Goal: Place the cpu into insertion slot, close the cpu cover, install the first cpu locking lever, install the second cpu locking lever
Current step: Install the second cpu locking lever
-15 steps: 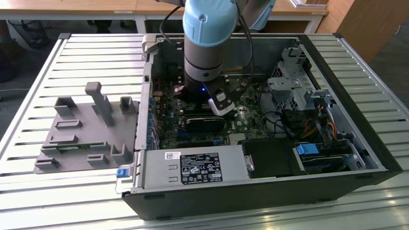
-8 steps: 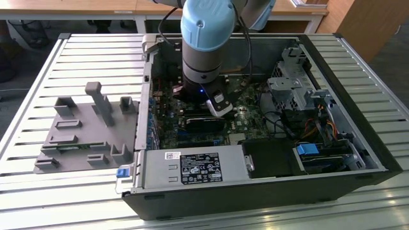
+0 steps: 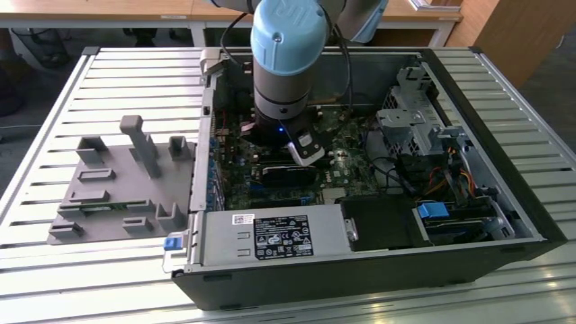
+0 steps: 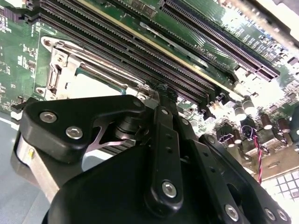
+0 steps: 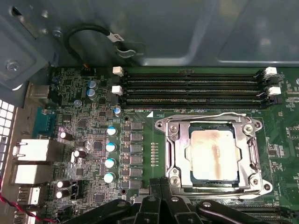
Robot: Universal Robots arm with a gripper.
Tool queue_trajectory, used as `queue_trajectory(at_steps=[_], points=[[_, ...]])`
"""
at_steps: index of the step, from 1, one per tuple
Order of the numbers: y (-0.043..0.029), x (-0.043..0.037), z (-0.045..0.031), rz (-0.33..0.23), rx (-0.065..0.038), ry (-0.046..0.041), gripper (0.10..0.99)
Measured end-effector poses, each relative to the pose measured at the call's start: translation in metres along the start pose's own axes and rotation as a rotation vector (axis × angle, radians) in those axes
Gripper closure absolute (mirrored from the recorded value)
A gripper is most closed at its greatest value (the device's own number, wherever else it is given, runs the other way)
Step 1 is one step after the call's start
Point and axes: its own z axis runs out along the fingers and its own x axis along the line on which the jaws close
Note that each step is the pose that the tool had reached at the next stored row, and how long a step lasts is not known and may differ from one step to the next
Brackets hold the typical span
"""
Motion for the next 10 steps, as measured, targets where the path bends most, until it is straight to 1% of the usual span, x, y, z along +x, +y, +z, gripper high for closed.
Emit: queue_trajectory(at_steps=[3, 10], points=[[0.0002, 0.0001, -0.0005, 0.0, -0.001, -0.0002, 0.98], [0.003, 0.0002, -0.0097, 0.0, -0.002, -0.0001, 0.98]])
